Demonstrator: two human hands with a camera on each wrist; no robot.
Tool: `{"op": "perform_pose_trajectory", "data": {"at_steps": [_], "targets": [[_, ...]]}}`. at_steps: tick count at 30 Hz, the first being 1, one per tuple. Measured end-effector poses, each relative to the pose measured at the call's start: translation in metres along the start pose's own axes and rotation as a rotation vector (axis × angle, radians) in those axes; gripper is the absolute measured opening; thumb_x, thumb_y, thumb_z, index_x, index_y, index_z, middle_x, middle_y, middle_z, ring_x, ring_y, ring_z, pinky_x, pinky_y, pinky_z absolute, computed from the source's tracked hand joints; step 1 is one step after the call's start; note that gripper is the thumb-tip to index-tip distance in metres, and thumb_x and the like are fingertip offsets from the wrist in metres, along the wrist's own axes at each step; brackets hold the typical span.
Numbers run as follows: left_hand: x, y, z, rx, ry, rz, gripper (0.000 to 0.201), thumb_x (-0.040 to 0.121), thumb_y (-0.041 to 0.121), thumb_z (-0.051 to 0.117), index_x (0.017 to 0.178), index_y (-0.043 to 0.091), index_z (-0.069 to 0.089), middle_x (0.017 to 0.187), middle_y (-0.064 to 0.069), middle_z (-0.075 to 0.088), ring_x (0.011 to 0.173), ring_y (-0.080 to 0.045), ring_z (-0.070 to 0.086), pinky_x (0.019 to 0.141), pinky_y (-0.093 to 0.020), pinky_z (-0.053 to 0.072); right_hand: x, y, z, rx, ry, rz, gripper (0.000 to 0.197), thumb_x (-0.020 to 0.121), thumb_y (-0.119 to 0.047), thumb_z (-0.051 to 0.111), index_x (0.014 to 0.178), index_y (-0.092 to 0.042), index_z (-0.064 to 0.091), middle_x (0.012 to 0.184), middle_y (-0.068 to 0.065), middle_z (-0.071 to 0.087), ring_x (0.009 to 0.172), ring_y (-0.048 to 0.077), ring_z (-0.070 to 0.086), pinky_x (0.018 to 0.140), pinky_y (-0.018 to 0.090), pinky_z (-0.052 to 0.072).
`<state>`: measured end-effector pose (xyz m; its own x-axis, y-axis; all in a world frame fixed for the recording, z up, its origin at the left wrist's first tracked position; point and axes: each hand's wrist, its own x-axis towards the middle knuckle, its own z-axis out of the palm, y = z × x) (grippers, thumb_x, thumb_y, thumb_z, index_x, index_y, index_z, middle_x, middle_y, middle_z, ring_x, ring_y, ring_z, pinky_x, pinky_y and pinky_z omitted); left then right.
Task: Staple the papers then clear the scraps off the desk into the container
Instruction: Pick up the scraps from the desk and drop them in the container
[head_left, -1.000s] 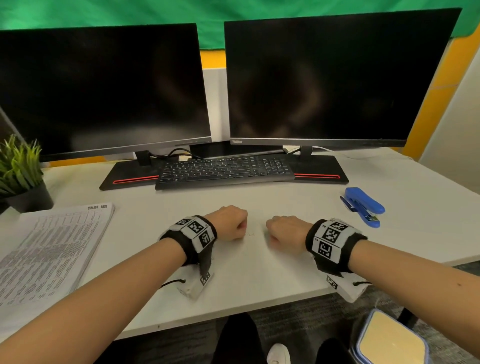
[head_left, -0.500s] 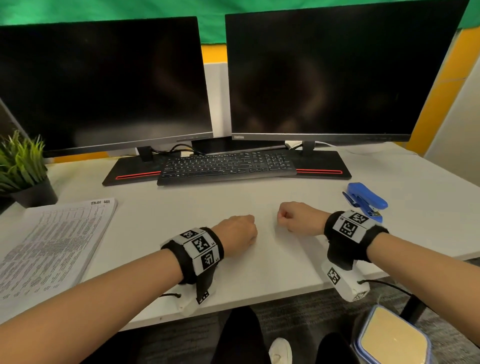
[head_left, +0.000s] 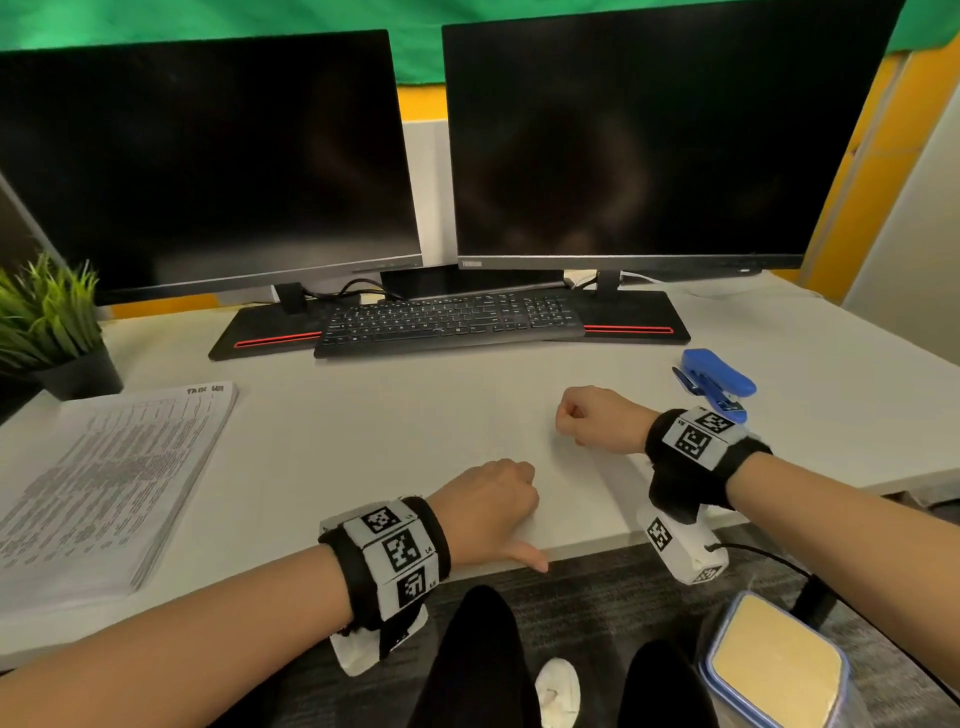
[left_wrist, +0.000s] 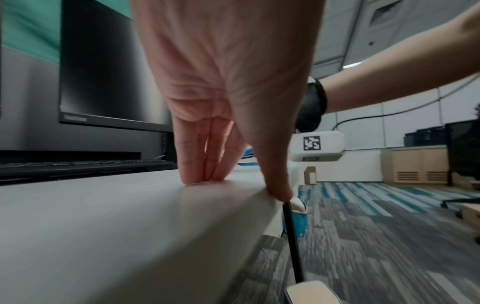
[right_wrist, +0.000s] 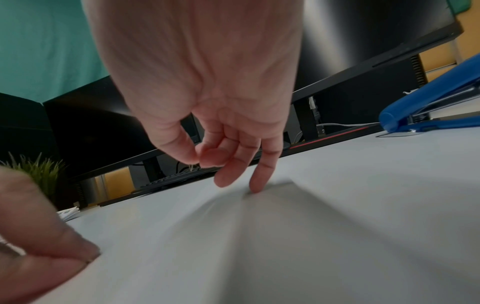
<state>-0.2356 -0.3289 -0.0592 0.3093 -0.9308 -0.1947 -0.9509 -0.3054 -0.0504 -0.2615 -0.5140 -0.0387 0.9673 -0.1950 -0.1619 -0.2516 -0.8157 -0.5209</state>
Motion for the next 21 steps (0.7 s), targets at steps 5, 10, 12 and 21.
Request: {"op": "perform_pose_trajectory", "data": {"at_steps": [5,10,12,21], "targets": [[-0.012,0.025,0.014,0.007,0.099,-0.028,0.031,0.099,0.027,0.047,0.101,0.001,0.063,0.111,-0.011,0.055,0.101,-0.026,0.052,0.081,-0.038,0.049,-0.015,0.002,0.003,0.071,0.027,-0.007,0.011,0.092,-0.017,0.047,0.092,-0.007,0.052,0.093,0.006,0.055,0.087,0.022,0.054,0.077,0.031,0.04],[-0.021,0.032,0.031,0.005,0.237,-0.001,0.014,0.089,0.002,0.053,0.09,0.007,0.066,0.096,-0.007,0.062,0.089,-0.024,0.058,0.066,-0.035,0.051,-0.03,0.0,0.01,0.176,0.041,-0.022,0.008,0.091,-0.014,0.048,0.089,-0.007,0.052,0.079,0.001,0.054,0.08,0.021,0.054,0.076,0.032,0.043],[-0.025,0.032,0.032,0.042,0.253,0.023,0.012,0.074,0.002,0.07,0.078,0.012,0.065,0.08,-0.001,0.063,0.073,-0.019,0.061,0.052,-0.028,0.046,-0.036,0.001,0.013,0.214,0.046,-0.029,0.008,0.091,-0.014,0.048,0.089,-0.007,0.052,0.077,0.002,0.054,0.079,0.021,0.054,0.076,0.033,0.044],[-0.008,0.042,0.006,-0.576,0.43,-0.255,0.009,0.089,0.015,0.058,0.09,0.012,0.067,0.089,0.002,0.069,0.081,-0.011,0.058,0.072,-0.017,0.042,-0.072,0.018,0.008,0.486,0.073,0.005,0.014,0.093,-0.011,0.044,0.097,-0.002,0.054,0.078,0.004,0.053,0.067,0.015,0.055,0.066,0.022,0.05]]}}
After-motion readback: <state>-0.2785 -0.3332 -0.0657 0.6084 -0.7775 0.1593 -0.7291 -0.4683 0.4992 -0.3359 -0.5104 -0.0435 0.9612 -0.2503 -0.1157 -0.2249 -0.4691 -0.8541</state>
